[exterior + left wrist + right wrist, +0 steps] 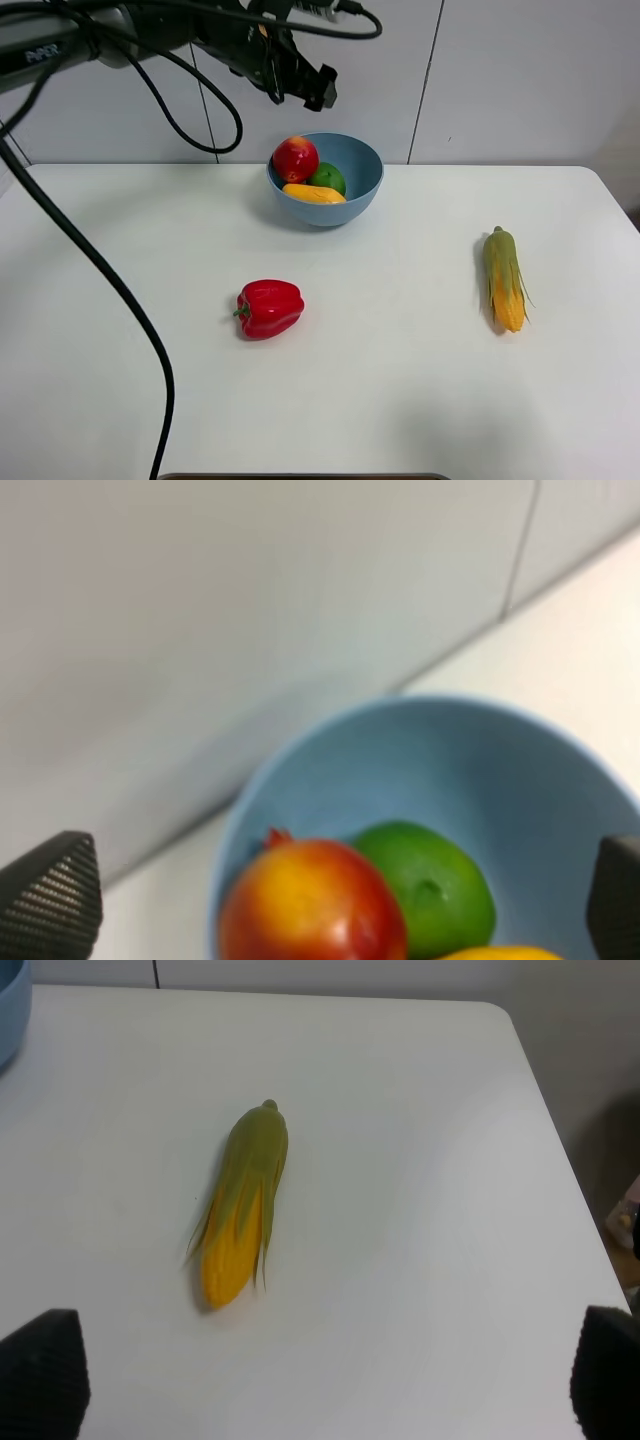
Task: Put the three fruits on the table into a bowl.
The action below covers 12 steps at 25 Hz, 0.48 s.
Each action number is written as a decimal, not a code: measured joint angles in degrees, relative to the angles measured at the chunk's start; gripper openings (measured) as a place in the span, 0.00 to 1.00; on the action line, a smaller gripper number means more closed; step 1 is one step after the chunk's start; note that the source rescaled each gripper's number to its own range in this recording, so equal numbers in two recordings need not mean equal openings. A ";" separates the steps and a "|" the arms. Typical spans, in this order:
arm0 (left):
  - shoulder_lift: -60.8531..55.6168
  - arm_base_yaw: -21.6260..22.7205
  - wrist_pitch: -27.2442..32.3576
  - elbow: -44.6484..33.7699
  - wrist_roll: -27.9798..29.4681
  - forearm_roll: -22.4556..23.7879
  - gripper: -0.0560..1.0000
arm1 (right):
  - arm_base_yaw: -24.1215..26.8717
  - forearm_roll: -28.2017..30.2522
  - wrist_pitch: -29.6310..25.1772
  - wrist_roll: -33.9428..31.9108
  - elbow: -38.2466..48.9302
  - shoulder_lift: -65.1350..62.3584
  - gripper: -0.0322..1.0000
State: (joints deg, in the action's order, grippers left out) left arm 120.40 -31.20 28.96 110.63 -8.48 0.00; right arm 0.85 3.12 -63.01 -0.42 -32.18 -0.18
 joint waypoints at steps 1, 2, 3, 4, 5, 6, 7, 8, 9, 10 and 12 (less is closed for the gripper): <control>-1.48 0.00 0.48 0.00 0.60 0.82 0.97 | 0.00 0.00 0.00 0.00 0.00 0.00 1.00; -2.90 0.00 0.93 0.00 1.16 1.61 0.98 | 0.00 0.00 0.01 0.00 0.00 0.00 1.00; -4.07 0.00 1.57 0.00 1.71 2.46 0.98 | 0.00 0.00 0.01 0.00 0.00 0.00 1.00; -5.40 0.00 2.37 0.00 2.22 3.37 0.98 | 0.00 0.00 0.01 0.00 0.00 0.00 1.00; -6.70 0.00 3.17 0.00 2.60 4.02 0.98 | 0.00 0.00 0.01 0.00 0.00 0.00 1.00; -7.97 0.00 4.19 0.00 3.13 4.93 0.98 | 0.00 0.00 0.01 0.00 0.00 0.00 1.00; -8.95 0.00 5.17 0.00 3.58 5.84 0.98 | 0.00 0.00 0.01 0.00 0.00 0.00 1.00; -10.10 0.00 6.32 0.00 3.78 6.84 0.98 | 0.00 0.00 0.01 0.00 0.00 0.00 1.00; -11.20 0.00 7.49 0.00 3.97 7.68 0.98 | 0.00 0.00 0.01 0.00 0.00 0.00 1.00; -12.29 0.16 8.51 0.00 4.10 8.45 0.98 | 0.00 0.00 0.01 0.00 0.00 0.00 1.00; -14.19 0.69 10.88 0.00 4.24 9.49 0.98 | 0.00 0.00 0.01 0.00 0.00 0.00 1.00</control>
State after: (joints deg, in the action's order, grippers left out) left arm 106.21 -30.51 39.84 110.63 -4.24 9.49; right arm 0.85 3.12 -63.00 -0.42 -32.18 -0.18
